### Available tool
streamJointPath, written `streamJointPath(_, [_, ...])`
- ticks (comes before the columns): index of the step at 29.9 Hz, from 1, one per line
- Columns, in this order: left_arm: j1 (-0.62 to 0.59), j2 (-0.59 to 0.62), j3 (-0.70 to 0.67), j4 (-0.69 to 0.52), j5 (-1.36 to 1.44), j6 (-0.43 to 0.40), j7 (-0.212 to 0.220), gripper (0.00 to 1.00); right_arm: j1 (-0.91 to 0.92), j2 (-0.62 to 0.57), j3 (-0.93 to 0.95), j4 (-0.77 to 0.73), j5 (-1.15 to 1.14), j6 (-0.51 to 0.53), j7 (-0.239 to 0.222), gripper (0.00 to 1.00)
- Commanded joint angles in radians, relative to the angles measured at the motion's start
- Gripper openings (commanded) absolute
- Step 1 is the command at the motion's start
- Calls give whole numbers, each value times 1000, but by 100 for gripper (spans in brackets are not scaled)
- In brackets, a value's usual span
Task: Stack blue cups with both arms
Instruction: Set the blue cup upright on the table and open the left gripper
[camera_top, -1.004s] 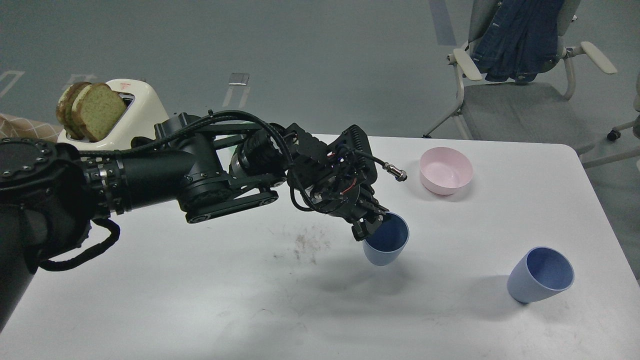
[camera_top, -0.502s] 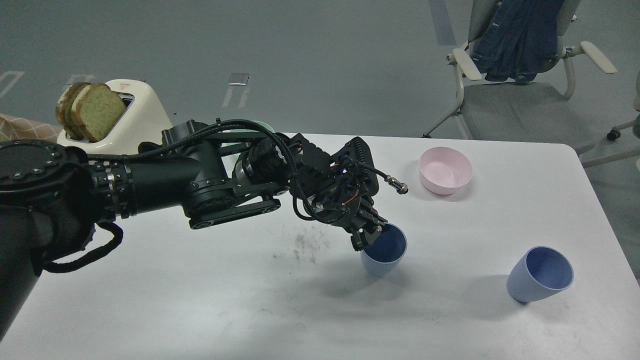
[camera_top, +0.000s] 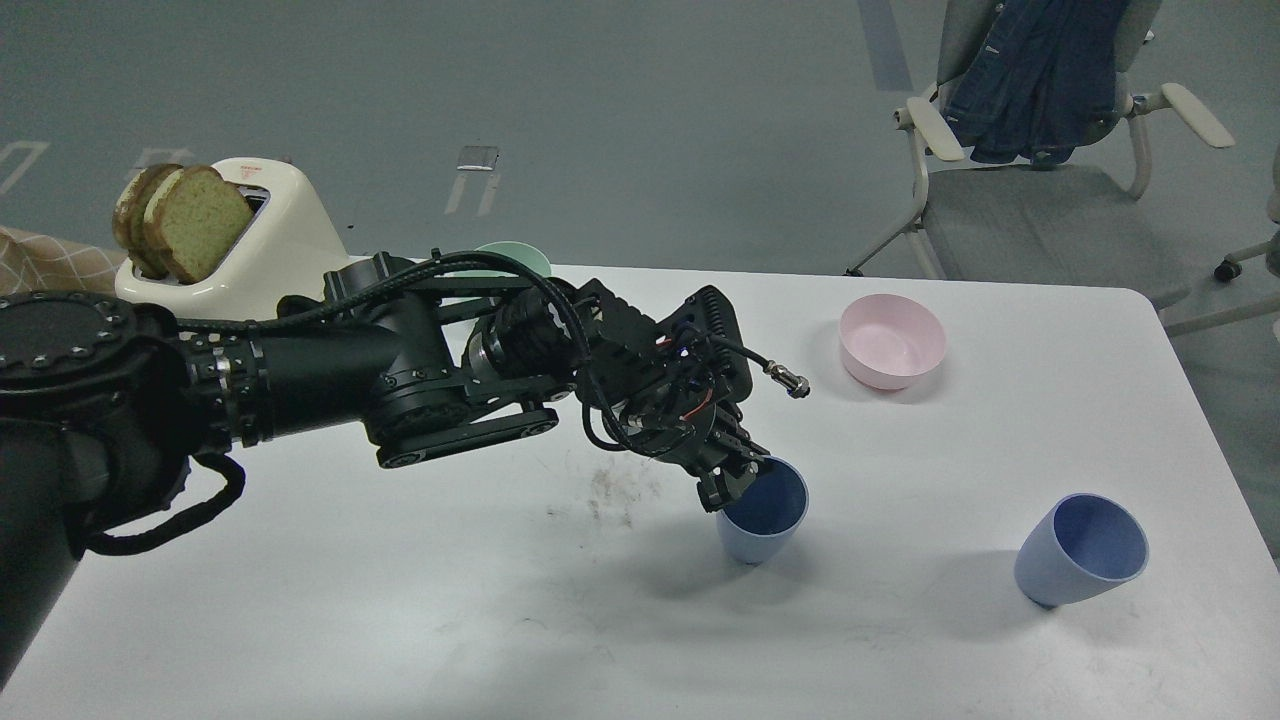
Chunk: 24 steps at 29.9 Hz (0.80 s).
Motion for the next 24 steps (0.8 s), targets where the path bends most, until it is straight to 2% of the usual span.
streamJointPath(1, [0,2,0,0,-3,0,-1,29,-1,-1,0,-1,0,0,-1,100])
streamJointPath(5, [0,1,-2,-2,-6,0,-1,40,-7,-10,0,-1,0,0,1,100])
streamJointPath(8, [-6,-1,-6,-5,-11,0,-3,58,-7,-13,0,-1,0,0,1,100])
streamJointPath(9, [-9,-1,-9,-9,-17,0,-4,68,-7,-13,0,-1,0,0,1,100])
streamJointPath(12, [-29,8,-15,-17,-95,0,-3,81,-7,-21,0,-1,0,0,1,100])
streamJointPath(17, [-141,57,-31,-52,-282,0,-1,90,-38,-47,0,-1,0,0,1,100])
streamJointPath(20, [-213,122,-75,-62,-476,0,3,91,-85,-73,0,-3,-11,0,1,100])
streamJointPath(24, [-233,192,-162,-55,-646,0,28,91,-150,-106,0,-3,-58,0,1,100])
